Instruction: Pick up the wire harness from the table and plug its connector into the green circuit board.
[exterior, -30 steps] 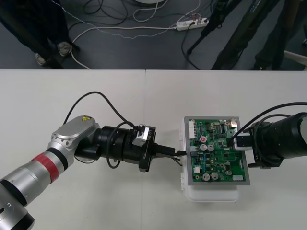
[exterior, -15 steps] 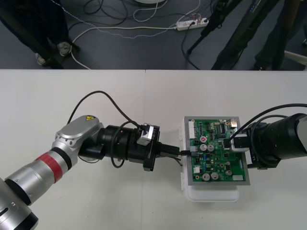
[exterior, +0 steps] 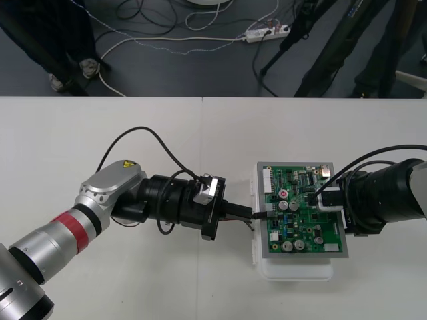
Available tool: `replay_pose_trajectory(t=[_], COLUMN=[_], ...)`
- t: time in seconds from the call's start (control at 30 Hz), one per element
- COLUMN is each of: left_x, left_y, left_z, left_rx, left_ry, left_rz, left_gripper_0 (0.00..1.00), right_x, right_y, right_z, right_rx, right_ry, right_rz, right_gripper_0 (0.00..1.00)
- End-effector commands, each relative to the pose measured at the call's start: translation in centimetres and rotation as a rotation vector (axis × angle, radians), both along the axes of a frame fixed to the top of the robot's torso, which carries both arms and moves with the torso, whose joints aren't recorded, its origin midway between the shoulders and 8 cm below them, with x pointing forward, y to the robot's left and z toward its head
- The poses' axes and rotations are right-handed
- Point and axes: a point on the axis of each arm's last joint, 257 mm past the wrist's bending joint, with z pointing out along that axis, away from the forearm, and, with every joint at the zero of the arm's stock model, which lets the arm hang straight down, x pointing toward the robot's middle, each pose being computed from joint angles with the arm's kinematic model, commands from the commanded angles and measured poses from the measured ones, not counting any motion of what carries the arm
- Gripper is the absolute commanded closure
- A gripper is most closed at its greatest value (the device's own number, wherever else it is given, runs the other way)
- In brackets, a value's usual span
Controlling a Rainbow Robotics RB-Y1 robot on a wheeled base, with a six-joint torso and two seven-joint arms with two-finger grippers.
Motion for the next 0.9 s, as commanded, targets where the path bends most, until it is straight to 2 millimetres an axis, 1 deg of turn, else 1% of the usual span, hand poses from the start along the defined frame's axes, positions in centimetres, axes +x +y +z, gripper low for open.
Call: replay_pose_trajectory(t=[0.03,0.53,0.9], left_x=[0.1,0.5,1.2], left_y=[-2.3,-2.9,-3.5], left_z=[1.5,2.1,2.1], left_rx=[-0.006,-0.008,-0.005], left_ry=[-0.027,-0.061,-0.084], left_rz=[-0.025,-0.020,0.007], left_gripper_0=[1.00,1.00,1.00], right_x=[-0.5,-0.6,-0.6], right_y=[1.1,1.2,1.3], right_z=[0.2,0.2,0.2], right_rx=[0.018,0.024,0.025], right_ry=[0.002,0.006,0.005], right_rz=[-0.011,-0.007,-0.006], right_gripper_0=[0.00,0.00,0.00])
